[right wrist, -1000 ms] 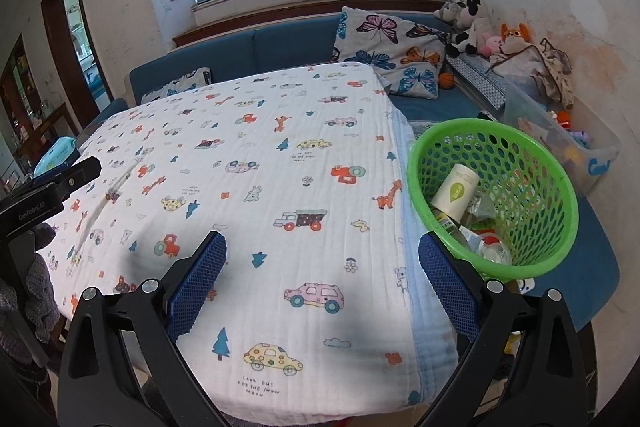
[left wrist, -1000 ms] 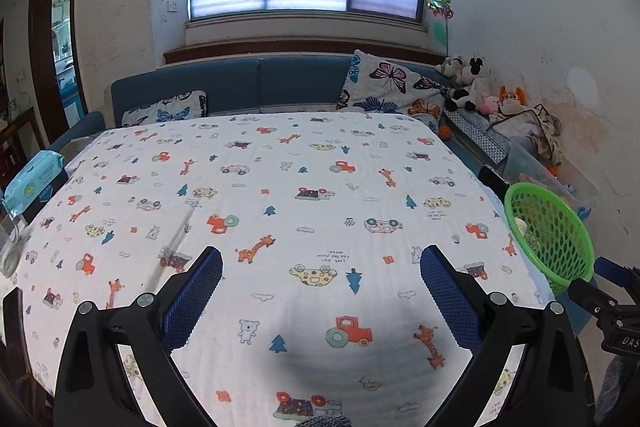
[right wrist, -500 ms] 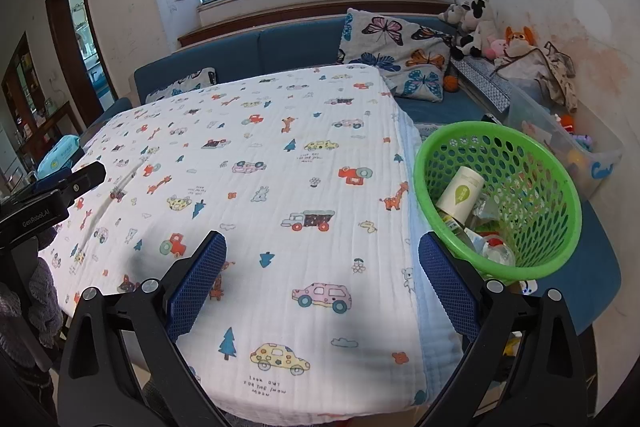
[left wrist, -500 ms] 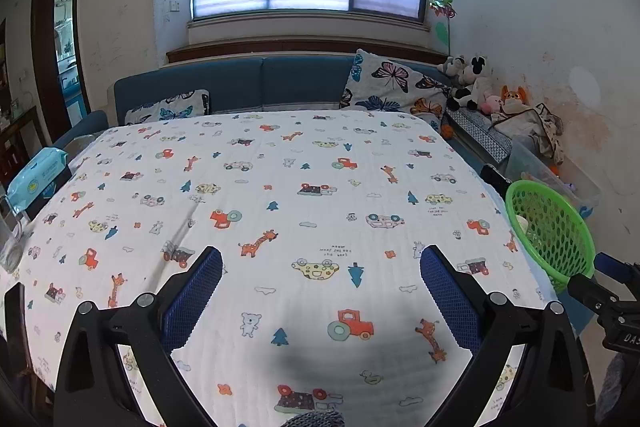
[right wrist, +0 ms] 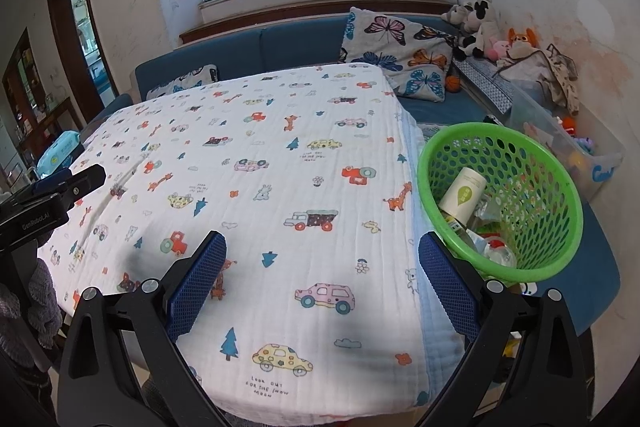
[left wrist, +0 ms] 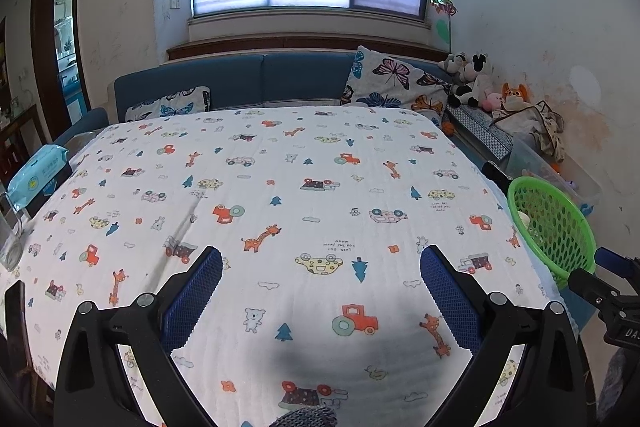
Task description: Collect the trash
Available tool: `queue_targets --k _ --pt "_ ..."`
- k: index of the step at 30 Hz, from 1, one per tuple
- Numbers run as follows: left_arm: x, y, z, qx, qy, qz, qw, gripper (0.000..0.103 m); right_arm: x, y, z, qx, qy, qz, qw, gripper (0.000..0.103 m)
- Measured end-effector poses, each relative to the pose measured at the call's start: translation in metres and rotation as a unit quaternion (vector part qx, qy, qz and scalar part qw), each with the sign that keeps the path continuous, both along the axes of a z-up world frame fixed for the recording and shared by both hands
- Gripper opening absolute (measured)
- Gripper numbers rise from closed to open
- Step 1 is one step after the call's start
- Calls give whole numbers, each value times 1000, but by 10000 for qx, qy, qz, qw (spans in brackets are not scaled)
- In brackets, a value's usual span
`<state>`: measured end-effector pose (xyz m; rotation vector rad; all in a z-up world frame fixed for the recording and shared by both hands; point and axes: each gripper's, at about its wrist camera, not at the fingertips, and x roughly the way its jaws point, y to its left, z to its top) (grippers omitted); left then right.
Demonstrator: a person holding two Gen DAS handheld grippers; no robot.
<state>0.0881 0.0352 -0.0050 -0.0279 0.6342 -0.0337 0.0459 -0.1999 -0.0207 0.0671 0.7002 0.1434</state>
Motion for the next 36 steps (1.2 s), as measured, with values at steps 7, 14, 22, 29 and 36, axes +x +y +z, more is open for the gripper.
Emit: queue_targets --k 7,14,22,29,36 --pt "0 0 0 4 2 2 10000 96 1 1 0 -5 6 10 10000 96" --pt "-1 1 -4 25 22 -42 10000 96 1 1 0 -9 10 6 10000 96" --pt "-3 -1 -6 54 26 -88 9999 96 2 0 -1 -20 8 0 10000 96" --pt "-4 -5 -7 64 51 -145 9999 96 2 0 -1 -18 7 7 10000 96" --pt "-5 -7 -8 72 52 -184 9998 96 2 -1 -1 -12 8 -5 10000 96"
